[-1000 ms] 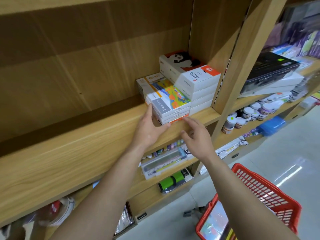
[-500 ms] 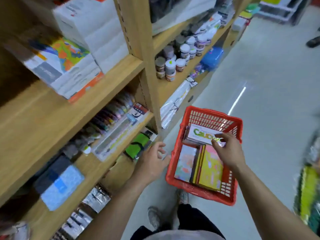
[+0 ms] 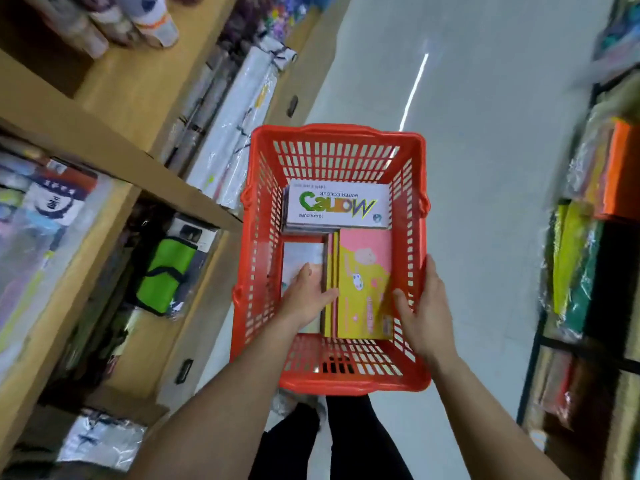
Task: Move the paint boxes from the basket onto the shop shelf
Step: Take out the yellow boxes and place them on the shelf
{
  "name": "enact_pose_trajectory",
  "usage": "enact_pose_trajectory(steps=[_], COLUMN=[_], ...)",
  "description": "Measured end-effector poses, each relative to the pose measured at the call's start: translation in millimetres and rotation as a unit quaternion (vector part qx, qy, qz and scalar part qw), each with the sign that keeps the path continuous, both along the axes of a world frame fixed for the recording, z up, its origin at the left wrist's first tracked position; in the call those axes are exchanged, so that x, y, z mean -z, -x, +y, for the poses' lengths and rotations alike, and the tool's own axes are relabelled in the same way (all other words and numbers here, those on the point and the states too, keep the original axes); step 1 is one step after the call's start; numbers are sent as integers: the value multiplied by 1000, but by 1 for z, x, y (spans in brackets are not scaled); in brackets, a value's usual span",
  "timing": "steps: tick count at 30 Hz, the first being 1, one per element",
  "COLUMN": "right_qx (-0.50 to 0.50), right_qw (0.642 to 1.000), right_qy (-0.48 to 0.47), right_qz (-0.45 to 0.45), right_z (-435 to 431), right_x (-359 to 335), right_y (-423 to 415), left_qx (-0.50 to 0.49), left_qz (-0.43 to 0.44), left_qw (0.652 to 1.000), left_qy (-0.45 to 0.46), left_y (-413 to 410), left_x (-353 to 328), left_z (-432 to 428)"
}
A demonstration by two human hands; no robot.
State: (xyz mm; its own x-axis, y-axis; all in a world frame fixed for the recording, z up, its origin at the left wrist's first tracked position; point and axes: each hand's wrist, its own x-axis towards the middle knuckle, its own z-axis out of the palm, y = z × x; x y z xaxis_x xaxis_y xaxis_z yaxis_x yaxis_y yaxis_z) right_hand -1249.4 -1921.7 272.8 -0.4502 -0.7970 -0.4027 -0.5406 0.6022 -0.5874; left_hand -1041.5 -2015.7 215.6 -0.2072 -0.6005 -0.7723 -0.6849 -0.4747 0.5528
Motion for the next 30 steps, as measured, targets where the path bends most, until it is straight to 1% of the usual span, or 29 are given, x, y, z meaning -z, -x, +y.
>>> enact_pose_trajectory(steps=[4,7,12,16,21,24,28,30], right_qx=[27,29,27,33,43,43,36,35], right_qw=[998,998,998,998,998,998,998,999], right_qy=[42,44,47,42,40,40,36,16], right_qz=[29,32,34,33,38,33,37,21], right_z=[4,4,0,-1,0,0,-3,-5], right_x=[16,16,14,12,14,14,8,-1], right_y=[0,-2,-5,-7,-6,-6,-7,-8], left_qx=[6,27,14,-63,-46,-57,-83,-99], left_qz=[-4,-13,-21,-5,42,51,92,113], left_qw=[999,998,999,998,998,997,992,988], left_qy=[-46,-52,-28,14,4,16,36,48], left_y=[16,29,32,36,38,35,18,3], left_x=[46,61,64,57,48,30,-28,-61], left_z=[12,28,31,30,25,19,11,8])
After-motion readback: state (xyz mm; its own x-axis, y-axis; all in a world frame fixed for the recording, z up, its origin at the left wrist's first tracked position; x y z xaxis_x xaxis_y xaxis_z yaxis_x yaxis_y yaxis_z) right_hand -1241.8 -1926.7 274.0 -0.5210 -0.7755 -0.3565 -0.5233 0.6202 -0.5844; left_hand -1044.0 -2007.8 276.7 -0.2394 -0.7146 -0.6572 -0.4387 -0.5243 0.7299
